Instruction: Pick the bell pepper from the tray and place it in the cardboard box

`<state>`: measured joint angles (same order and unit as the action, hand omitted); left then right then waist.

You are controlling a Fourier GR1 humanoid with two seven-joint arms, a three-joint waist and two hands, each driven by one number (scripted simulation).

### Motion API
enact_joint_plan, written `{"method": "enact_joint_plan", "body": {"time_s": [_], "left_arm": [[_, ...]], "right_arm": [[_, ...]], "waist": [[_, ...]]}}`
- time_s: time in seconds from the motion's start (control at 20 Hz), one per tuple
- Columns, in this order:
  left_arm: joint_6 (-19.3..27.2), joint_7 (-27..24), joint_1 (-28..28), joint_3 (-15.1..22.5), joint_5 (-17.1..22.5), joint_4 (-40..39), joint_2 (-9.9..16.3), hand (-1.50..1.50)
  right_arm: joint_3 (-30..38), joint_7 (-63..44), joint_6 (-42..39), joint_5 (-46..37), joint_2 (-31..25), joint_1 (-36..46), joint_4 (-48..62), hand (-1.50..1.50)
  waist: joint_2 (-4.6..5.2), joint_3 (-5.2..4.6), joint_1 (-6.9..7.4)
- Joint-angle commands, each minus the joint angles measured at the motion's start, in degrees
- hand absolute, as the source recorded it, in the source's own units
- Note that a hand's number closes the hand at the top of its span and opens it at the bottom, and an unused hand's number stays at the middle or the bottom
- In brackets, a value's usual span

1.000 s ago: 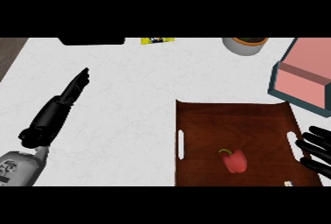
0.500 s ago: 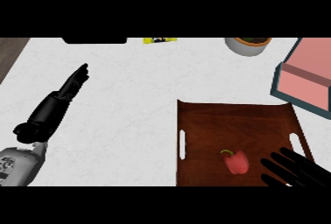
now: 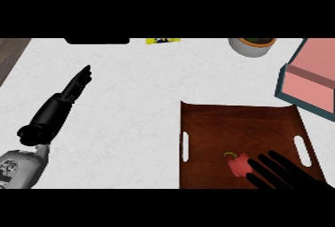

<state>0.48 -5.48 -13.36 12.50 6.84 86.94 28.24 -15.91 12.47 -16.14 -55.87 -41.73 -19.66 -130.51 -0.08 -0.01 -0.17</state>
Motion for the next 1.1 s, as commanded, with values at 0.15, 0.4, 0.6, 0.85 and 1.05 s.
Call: {"method": "enact_joint_plan", "body": {"time_s": [0.15, 0.4, 0.6, 0.85, 1.05], "left_arm": [[-2.7, 1.0, 2.9, -2.6, -1.3, 2.8, -1.7, 0.0], [-3.2, -2.9, 2.0, -3.0, -5.5, -1.8, -5.0, 0.0], [-3.0, -0.1, 5.0, -3.1, -6.7, 3.5, -6.1, 0.0], [-5.2, 2.5, 0.6, -6.0, -7.4, 1.5, -7.6, 0.0], [-7.7, 2.2, -0.5, -8.3, -7.4, 0.0, -7.9, 0.0]], "right_arm": [[-4.2, -1.1, 0.9, -9.0, 6.5, 3.8, 5.3, -1.5], [-3.9, -0.7, 0.6, -12.5, 8.5, 5.2, 7.4, -1.5], [-6.7, -2.4, 3.2, -18.2, 11.3, 3.4, 9.0, -1.5], [-6.7, 0.4, 1.9, -18.2, 14.1, 6.4, 12.7, -1.5], [-4.2, 2.3, -0.7, -16.2, 15.9, 10.0, 15.8, -1.5]], "waist": [[0.01, 0.03, 0.33], [0.08, 0.01, 0.05], [0.01, 0.02, 0.04], [0.05, 0.02, -0.01], [0.08, 0.01, 0.03]]}}
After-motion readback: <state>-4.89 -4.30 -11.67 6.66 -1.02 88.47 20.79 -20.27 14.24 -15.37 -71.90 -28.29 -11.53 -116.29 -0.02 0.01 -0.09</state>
